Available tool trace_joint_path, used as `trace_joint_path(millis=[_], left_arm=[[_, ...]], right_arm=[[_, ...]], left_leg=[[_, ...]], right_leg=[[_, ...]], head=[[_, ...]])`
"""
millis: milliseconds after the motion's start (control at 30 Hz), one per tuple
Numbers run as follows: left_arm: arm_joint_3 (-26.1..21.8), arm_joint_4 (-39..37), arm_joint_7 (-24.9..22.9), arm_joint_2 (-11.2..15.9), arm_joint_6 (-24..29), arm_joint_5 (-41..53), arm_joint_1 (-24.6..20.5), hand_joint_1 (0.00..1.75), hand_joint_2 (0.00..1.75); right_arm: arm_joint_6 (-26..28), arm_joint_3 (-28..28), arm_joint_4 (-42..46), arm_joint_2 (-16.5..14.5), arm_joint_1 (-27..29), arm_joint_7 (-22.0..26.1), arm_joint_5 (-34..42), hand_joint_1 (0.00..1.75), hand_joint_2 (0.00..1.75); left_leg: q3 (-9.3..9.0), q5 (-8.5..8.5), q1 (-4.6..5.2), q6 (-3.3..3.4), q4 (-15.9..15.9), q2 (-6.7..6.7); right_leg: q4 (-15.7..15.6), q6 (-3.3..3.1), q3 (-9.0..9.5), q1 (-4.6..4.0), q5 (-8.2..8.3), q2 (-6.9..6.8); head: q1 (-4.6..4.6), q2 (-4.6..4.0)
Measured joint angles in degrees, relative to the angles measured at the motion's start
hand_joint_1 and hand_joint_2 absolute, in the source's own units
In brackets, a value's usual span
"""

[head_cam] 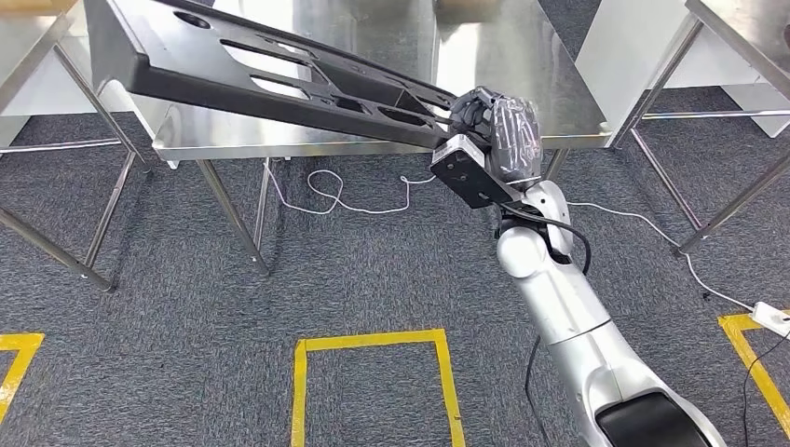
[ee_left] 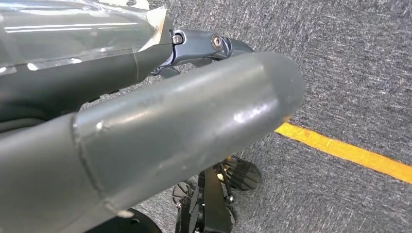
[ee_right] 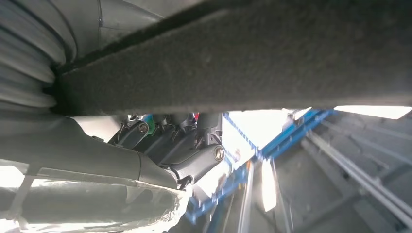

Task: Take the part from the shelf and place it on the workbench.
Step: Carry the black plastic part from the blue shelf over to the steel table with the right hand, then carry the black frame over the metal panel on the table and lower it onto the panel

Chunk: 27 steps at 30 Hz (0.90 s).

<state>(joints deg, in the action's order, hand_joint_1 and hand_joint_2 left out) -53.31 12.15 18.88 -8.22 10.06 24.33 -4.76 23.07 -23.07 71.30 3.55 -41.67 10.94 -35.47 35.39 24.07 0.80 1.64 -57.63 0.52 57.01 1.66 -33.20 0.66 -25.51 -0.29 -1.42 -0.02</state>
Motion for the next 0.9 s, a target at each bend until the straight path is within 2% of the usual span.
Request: trace_joint_path(millis=[200, 400, 600, 900], left_arm=[[0.00, 0.00, 0.01, 0.00, -0.30, 0.43, 0.00, 0.00, 0.00], [0.01, 0.00, 0.33, 0.01, -0.90, 1.45, -0.01, 0.00, 0.00], [0.02, 0.00, 0.70, 0.02, -1.58, 1.90, -0.21, 0.00, 0.00], [-0.01, 0.00, 0.68, 0.02, -2.16, 0.97, -0.41, 0.00, 0.00]], right_arm=[[2.30, -0.16, -1.75, 0.98, -1.10, -0.45, -2.38, 1.75, 1.75], [7.16, -0.61, -3.26, 2.29, -1.56, -2.91, -10.33, 1.75, 1.75], [7.57, -0.91, -4.73, 3.83, -1.73, -3.09, -12.39, 1.75, 1.75], [7.53, -2.00, -6.44, 3.50, -4.35, -3.04, -14.34, 1.75, 1.75]], left_leg=[[-0.02, -0.03, 0.00, 0.04, 0.00, 0.00], [-0.04, -0.03, -0.08, 0.05, 0.00, 0.00], [-0.03, -0.03, -0.08, 0.05, 0.00, -0.01], [-0.03, -0.03, -0.08, 0.05, 0.00, -0.01]], right_leg=[[0.00, 0.05, -0.01, 0.02, 0.03, 0.00], [0.00, 0.05, -0.03, 0.02, 0.03, 0.00], [0.00, 0.05, -0.03, 0.02, 0.03, 0.00], [0.01, 0.05, -0.02, 0.02, 0.03, 0.00]], head=[[-0.01, 0.00], [0.00, 0.00], [-0.01, 0.00], [-0.01, 0.00]])
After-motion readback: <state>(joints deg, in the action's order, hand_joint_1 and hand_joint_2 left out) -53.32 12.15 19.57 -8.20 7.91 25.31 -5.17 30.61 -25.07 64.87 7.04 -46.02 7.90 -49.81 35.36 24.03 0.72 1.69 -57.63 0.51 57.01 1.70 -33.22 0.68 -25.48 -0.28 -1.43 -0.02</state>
